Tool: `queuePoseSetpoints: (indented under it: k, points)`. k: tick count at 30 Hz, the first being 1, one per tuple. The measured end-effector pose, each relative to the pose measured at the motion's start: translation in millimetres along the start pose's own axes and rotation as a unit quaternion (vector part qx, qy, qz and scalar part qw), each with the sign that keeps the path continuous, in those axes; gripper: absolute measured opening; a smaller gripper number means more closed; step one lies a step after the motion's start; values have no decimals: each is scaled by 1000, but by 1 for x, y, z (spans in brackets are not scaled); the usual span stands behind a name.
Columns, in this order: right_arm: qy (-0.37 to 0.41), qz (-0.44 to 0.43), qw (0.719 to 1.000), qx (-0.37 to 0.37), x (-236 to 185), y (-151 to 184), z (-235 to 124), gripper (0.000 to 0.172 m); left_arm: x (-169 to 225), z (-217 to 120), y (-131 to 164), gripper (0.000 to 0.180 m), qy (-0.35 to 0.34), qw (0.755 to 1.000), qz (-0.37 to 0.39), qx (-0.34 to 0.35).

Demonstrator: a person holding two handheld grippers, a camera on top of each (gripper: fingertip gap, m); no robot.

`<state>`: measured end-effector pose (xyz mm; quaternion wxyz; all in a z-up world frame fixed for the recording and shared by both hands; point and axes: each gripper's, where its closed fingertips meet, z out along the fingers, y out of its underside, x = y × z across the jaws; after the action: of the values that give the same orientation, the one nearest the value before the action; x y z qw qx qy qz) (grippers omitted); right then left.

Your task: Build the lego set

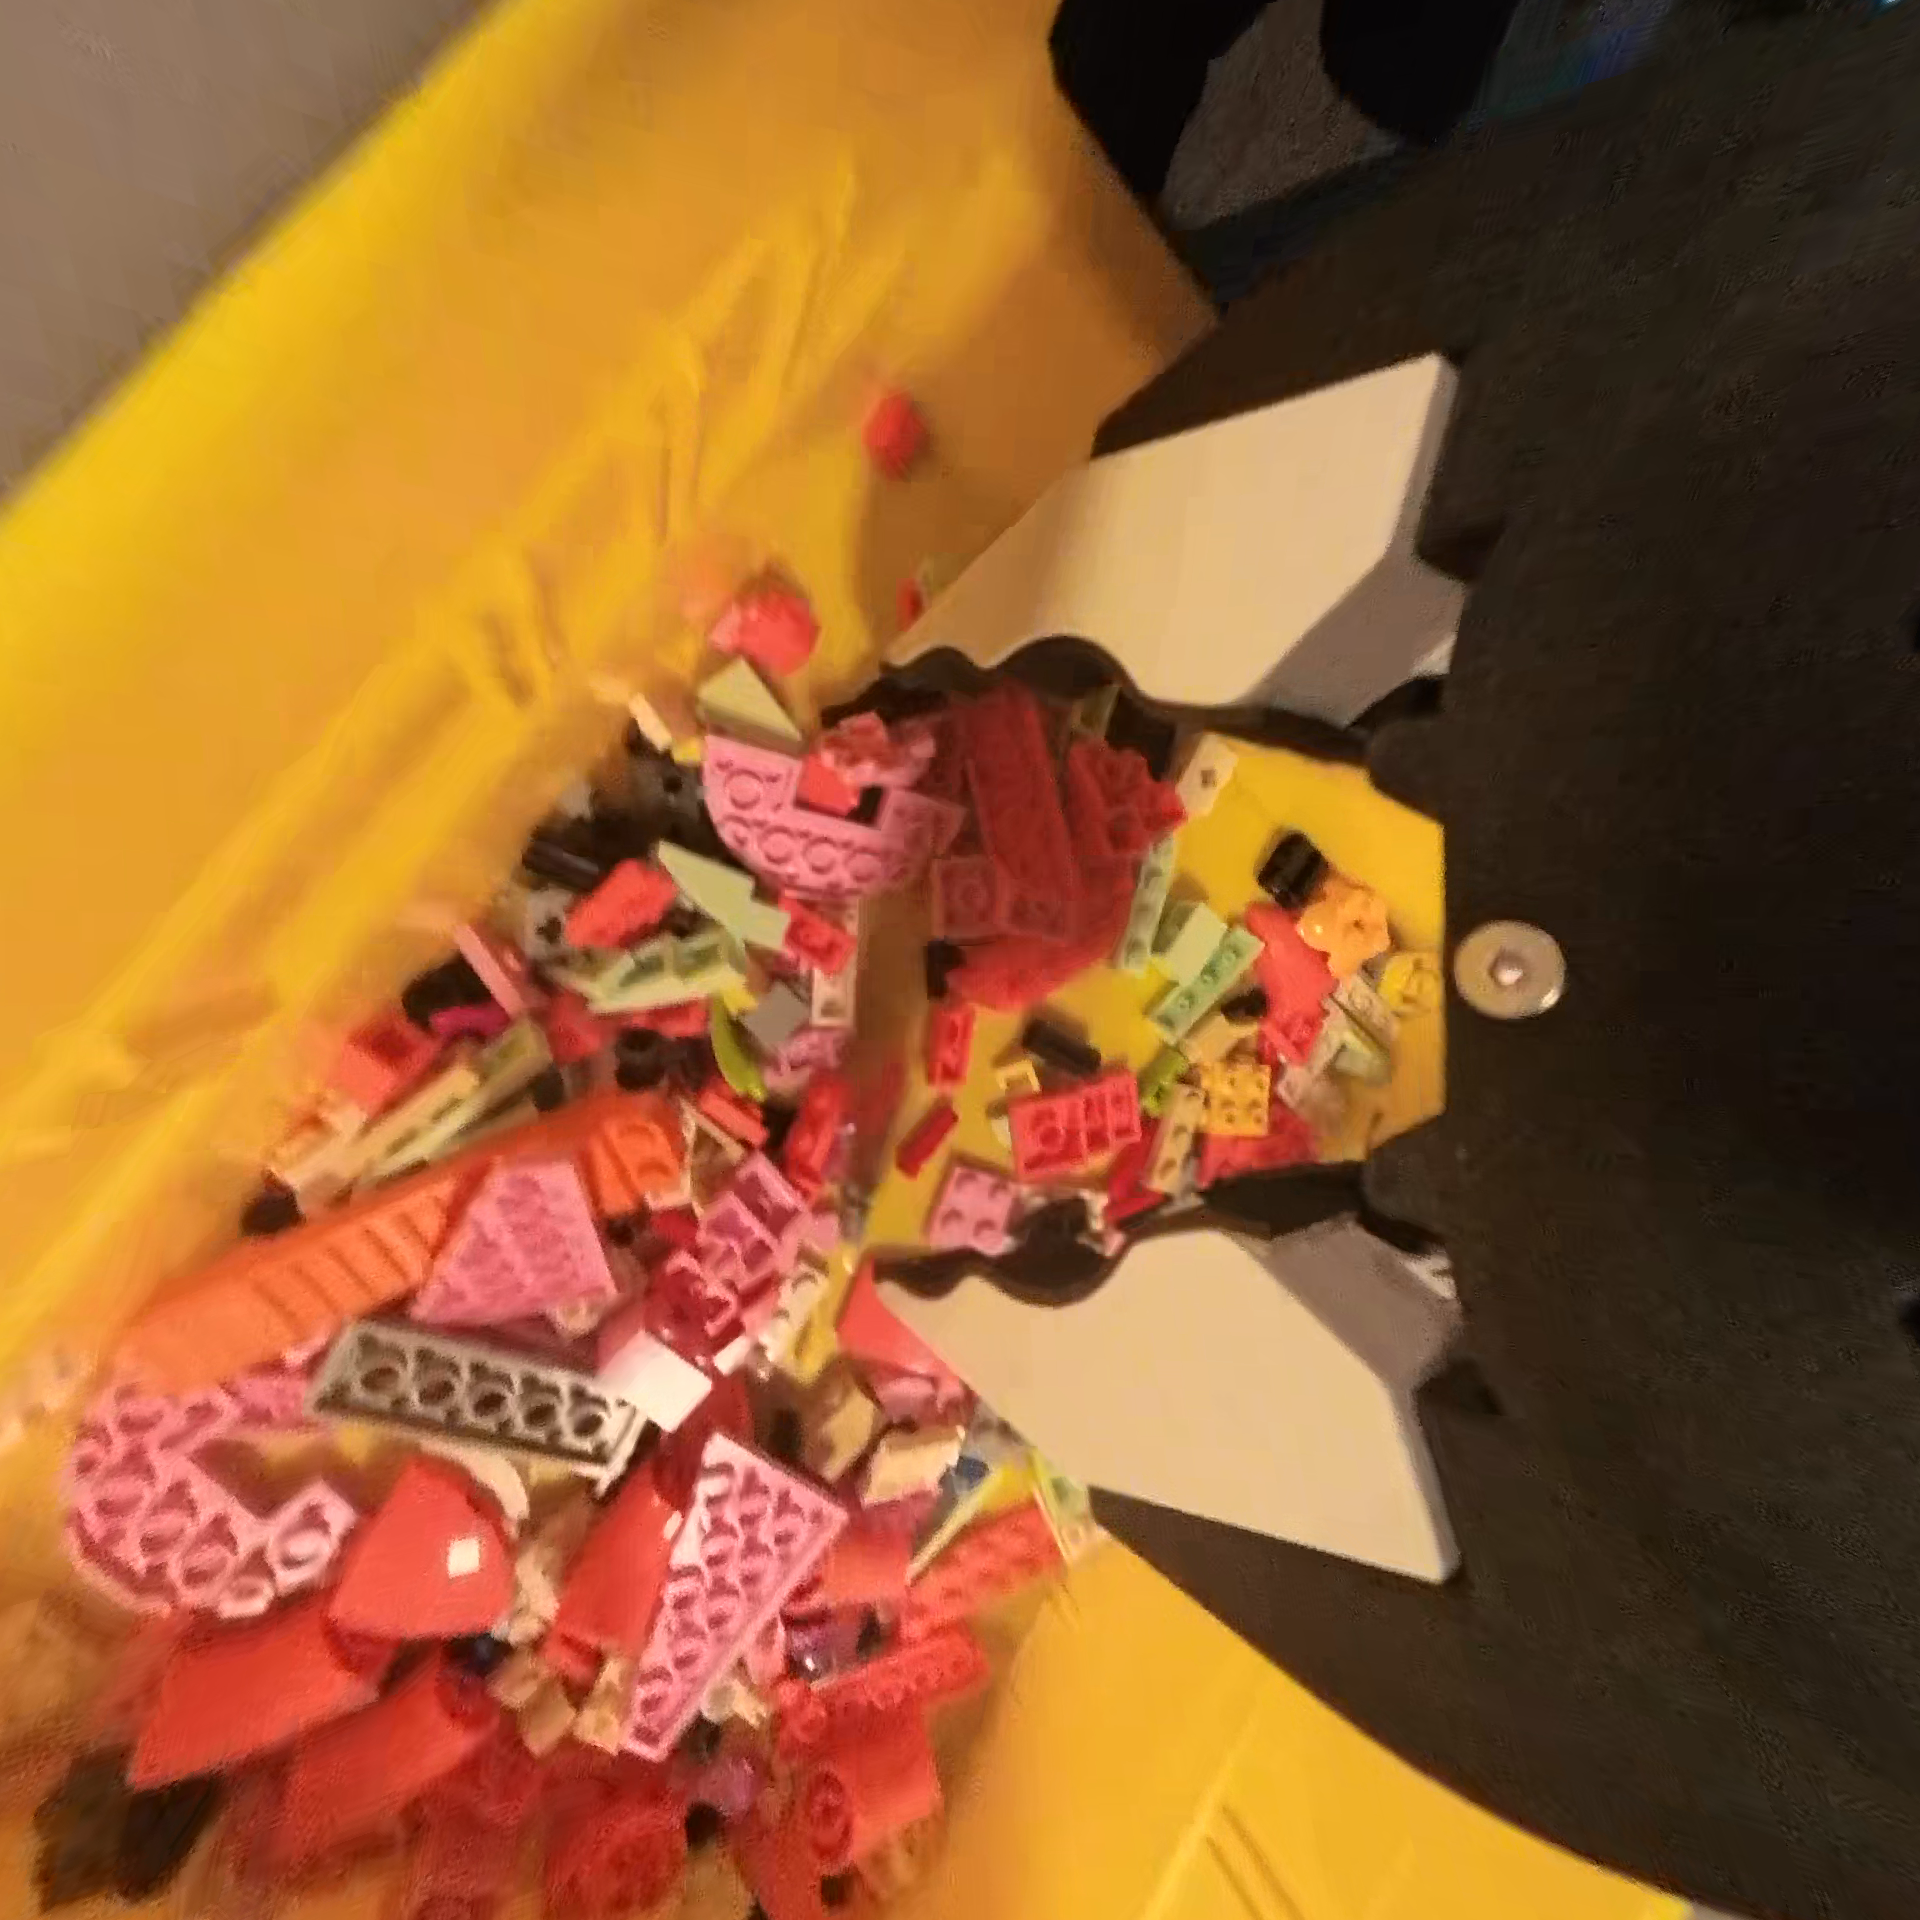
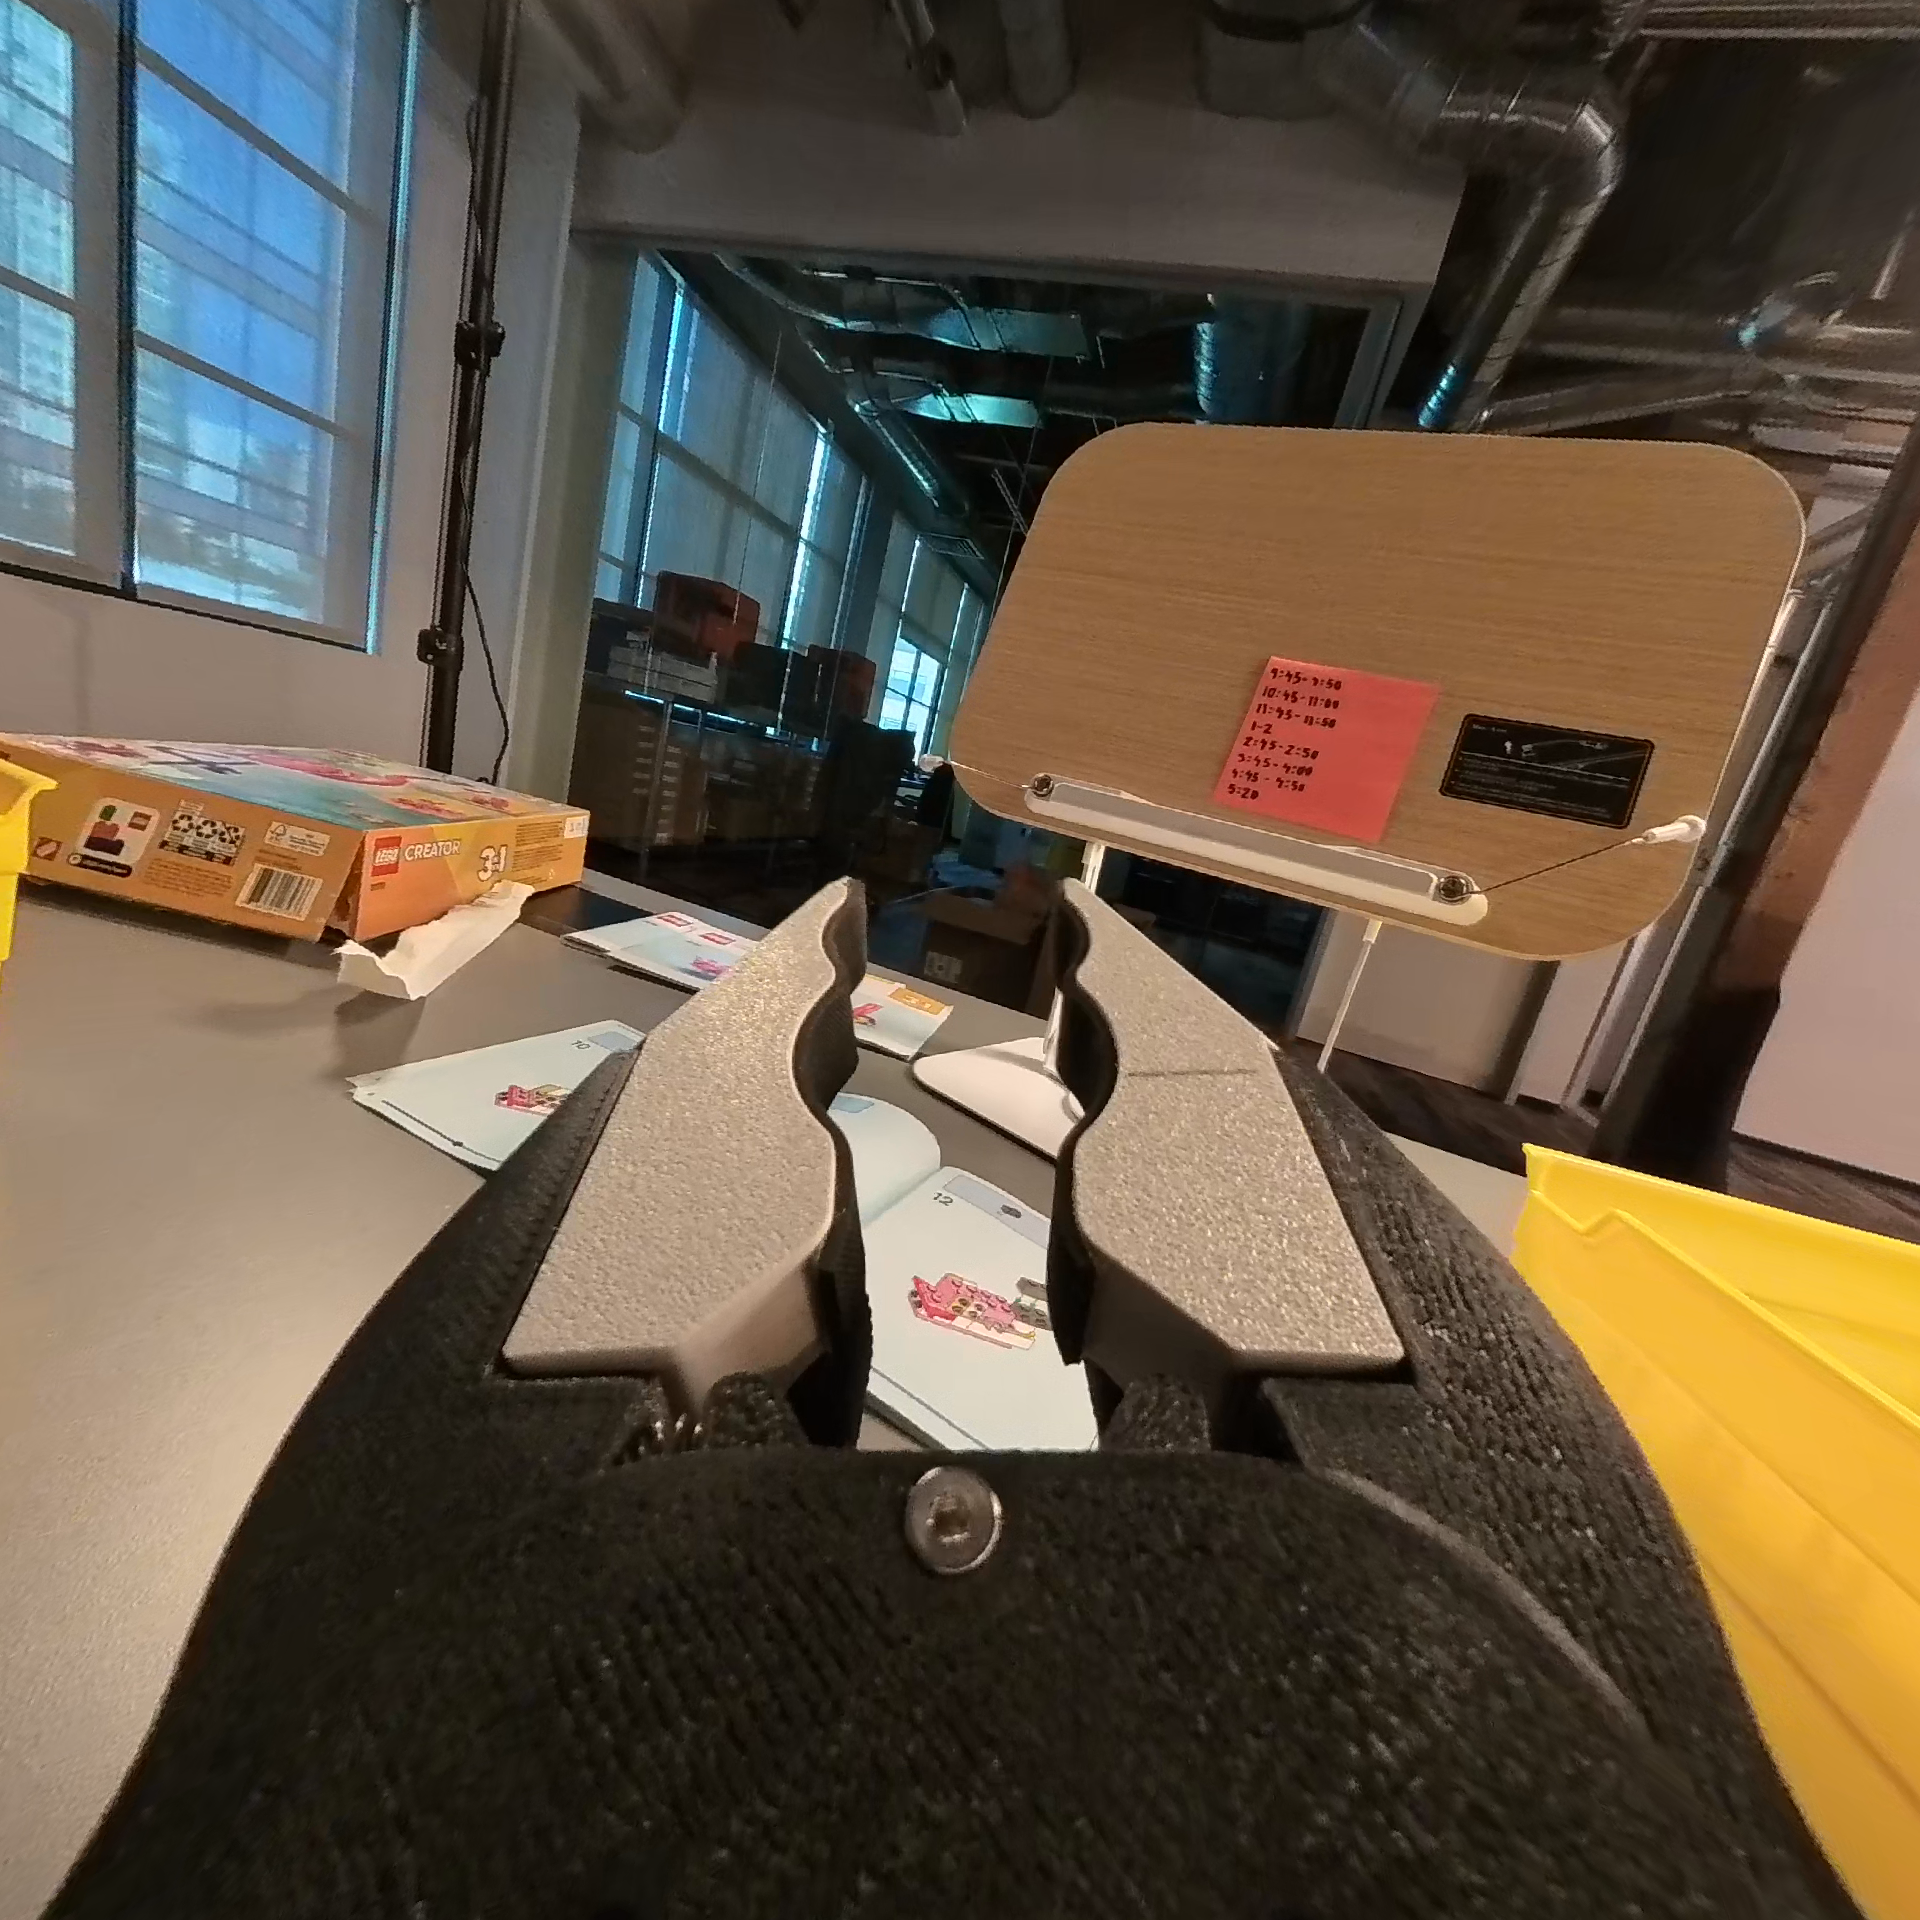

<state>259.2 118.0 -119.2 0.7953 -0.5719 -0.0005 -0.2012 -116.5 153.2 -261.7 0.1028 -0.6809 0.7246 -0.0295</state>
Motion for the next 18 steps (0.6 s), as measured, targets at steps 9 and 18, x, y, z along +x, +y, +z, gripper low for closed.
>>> queuePoseSetpoints:
  k: [9, 18]
  points:
    - [0, 7, 1000, 2, 1, -1, -1, 33, -36, -18, -7, 98, 6, 995, -48, 86]
    - [-6, 6, 1000, 1, -1, 0, -1, 30, -43, -13, -49, 60, 29, 987, 14, 155]
